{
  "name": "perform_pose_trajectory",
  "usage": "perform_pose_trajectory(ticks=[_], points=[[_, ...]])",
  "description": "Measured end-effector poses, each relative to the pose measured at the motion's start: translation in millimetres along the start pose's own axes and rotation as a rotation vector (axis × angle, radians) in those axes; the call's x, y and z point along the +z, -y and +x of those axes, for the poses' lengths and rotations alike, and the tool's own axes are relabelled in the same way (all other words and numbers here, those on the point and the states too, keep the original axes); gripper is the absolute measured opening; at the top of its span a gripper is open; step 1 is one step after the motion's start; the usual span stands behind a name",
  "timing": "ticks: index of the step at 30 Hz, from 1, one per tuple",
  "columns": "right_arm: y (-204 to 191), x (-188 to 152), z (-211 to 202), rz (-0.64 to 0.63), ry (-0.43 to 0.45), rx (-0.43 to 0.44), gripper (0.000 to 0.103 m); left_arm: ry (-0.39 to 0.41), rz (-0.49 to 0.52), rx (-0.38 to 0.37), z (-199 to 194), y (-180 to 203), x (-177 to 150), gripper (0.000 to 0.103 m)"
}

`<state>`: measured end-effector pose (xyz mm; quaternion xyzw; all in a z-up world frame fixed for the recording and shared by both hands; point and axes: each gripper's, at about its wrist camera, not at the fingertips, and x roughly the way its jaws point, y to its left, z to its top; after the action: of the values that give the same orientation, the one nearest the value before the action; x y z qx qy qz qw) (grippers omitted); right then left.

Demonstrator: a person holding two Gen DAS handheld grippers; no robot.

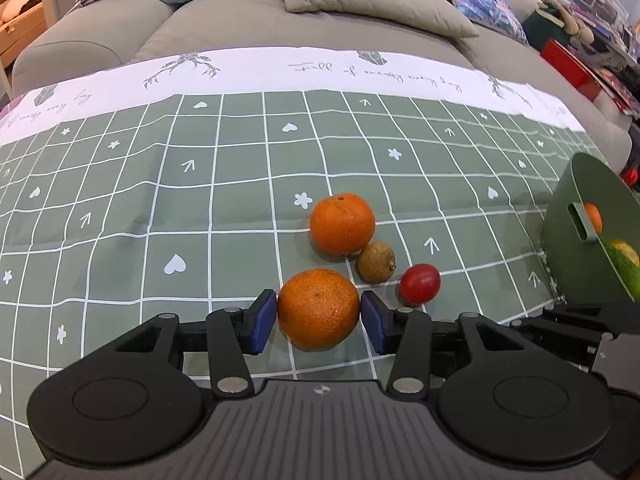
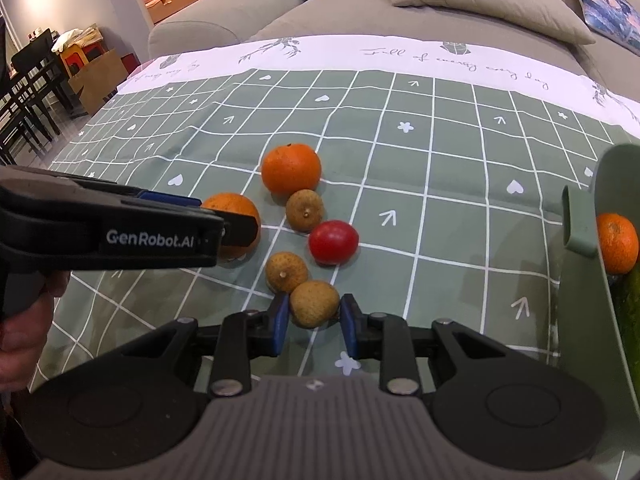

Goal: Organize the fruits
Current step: 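Grasp an orange with the left gripper while the right gripper grasps a small brown fruit, then carry the orange with the left gripper while the right gripper carries the brown fruit into the colander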

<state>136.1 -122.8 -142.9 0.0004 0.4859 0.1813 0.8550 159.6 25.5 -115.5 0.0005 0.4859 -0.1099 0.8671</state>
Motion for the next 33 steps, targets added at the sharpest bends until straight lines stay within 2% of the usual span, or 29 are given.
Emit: perform_pose_trajectory(ticks=[9,18,33], points=[[-2.6,-1.0,-13.2,-0.019,0.019,-0.007,0.023,-0.003,-0.009,-0.01,-7.0,0.5,-2.0,0.049],[-1.4,-13.1,-45.8,-0.024,0.04,-0.001,0.023,0.049,-0.011,-0.031,-53.6,16.5,-14.1,0.049],[6.0,-33.1,-128.0,-0.045,0.134,-0.026,0.023,0.083,0.055,-0.162,-106.5,77.6,-16.8,0.049]])
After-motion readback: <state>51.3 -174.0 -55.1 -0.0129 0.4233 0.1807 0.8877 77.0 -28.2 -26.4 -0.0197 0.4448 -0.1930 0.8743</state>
